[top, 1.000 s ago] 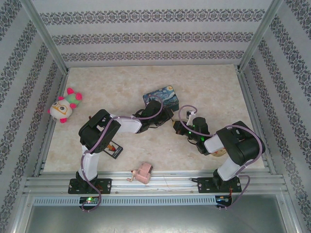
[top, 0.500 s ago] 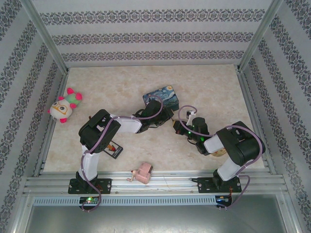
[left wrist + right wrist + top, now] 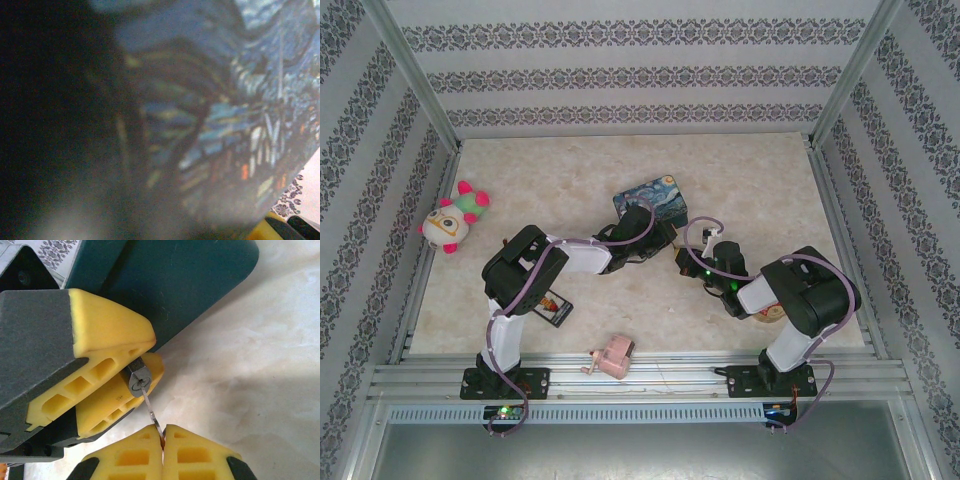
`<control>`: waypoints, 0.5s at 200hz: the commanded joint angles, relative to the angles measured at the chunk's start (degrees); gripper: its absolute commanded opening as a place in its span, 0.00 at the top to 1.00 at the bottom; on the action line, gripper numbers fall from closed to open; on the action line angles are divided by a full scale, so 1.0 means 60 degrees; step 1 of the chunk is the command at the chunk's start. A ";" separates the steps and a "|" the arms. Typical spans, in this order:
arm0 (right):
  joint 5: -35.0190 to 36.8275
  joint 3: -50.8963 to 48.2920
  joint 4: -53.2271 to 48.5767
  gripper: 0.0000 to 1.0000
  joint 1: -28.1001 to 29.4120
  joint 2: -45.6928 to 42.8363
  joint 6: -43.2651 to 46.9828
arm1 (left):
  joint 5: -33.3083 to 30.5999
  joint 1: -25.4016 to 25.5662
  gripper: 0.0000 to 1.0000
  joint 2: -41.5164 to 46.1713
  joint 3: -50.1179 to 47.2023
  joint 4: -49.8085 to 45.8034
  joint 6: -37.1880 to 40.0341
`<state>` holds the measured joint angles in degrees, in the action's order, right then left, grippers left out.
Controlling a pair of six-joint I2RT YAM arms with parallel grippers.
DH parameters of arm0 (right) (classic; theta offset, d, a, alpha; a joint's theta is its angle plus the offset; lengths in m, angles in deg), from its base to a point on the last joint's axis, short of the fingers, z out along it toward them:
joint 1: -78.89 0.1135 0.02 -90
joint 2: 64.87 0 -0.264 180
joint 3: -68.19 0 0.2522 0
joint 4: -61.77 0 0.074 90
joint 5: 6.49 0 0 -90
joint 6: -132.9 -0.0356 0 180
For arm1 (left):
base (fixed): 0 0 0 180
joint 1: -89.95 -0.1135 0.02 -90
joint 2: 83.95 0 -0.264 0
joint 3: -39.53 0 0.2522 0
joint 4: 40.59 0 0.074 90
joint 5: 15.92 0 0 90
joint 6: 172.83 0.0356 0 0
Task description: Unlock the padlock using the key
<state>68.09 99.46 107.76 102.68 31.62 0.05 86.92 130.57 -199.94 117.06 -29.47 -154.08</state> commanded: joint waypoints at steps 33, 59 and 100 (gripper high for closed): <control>0.0649 0.0303 0.0326 1.00 -0.0135 -0.0051 -0.0165 | 0.0833 0.0115 0.90 -0.0166 0.0158 0.0015 -0.0538; 0.0345 0.0737 0.0326 1.00 -0.0193 -0.0256 -0.0528 | 0.0878 0.0115 0.90 -0.0196 0.0138 -0.0049 -0.0490; -0.0333 0.0851 0.0370 1.00 -0.0512 -0.0565 -0.0892 | 0.1006 0.0129 0.90 -0.0153 0.0126 -0.0081 -0.0410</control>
<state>66.23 101.54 105.57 101.46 31.09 -3.14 86.77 129.94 -200.09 117.39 -29.44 -154.49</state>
